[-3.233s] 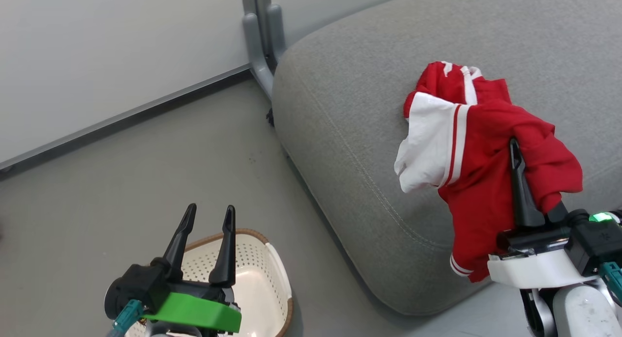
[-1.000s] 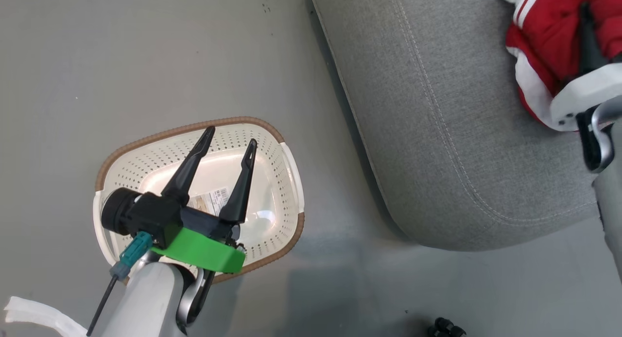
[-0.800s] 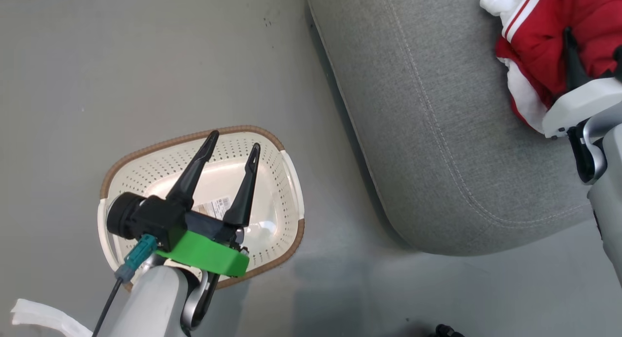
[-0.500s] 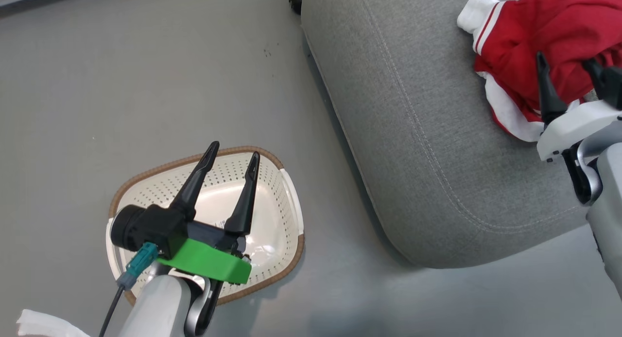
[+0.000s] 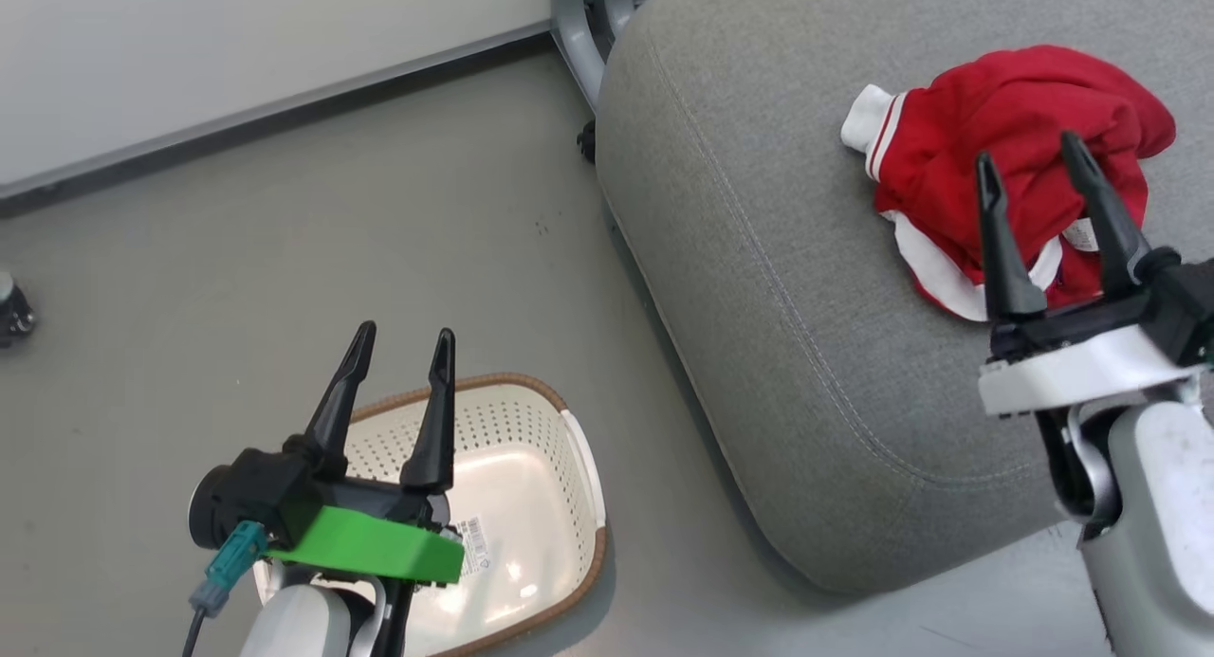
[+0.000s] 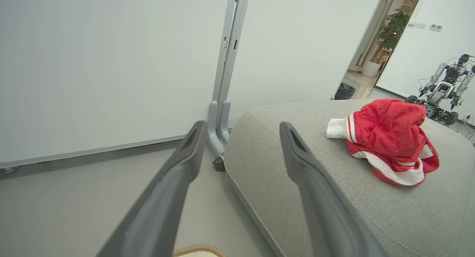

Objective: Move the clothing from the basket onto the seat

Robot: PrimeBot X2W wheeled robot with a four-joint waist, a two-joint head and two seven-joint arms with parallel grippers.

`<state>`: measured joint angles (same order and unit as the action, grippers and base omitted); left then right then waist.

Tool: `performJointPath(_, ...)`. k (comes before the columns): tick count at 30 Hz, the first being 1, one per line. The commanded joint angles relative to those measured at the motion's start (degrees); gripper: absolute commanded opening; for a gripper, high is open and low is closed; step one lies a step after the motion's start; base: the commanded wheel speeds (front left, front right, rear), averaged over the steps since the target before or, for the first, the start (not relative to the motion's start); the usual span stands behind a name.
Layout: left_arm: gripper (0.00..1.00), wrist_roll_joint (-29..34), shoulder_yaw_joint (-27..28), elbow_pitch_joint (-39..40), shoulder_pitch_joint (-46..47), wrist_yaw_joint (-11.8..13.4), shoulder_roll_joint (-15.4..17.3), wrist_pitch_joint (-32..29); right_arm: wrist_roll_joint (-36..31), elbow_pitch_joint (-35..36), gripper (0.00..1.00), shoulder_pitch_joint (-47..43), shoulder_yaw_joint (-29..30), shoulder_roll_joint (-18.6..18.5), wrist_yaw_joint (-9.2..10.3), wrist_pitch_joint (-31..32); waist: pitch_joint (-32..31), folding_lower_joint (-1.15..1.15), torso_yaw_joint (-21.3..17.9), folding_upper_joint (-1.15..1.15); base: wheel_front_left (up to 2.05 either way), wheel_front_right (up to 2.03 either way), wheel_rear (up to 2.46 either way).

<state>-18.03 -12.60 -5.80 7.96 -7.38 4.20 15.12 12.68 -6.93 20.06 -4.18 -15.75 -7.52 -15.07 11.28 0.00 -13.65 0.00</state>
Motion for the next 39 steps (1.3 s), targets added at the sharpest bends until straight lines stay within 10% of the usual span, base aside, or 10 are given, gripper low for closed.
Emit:
performJointPath(1, 1.0, 0.1, 0.3, 0.3, -1.0, -0.1, -0.3, 0.0, -0.7, 2.2, 1.0, -2.4, 0.0, 1.0, 0.05, -0.1, -3.5, 0.0, 1.3, 0.0, 0.0, 0.0, 0.0)
performJointPath(12, 1.0, 1.3, 3.3, 0.5, -5.1, -0.1, -0.9, 0.0, -2.1, 10.5, 1.0, -14.6, 1.2, 9.1, 0.05, -0.1, -8.5, 0.0, 9.4, 0.0, 0.0, 0.0, 0.0)
performJointPath(39, 1.0, 0.8, 8.3, -0.7, -10.5, -0.1, -1.2, 0.0, -6.9, 7.1, 1.0, -20.6, 0.0, 12.6, 0.05, -0.1, -11.2, 0.0, 17.6, 0.0, 0.0, 0.0, 0.0)
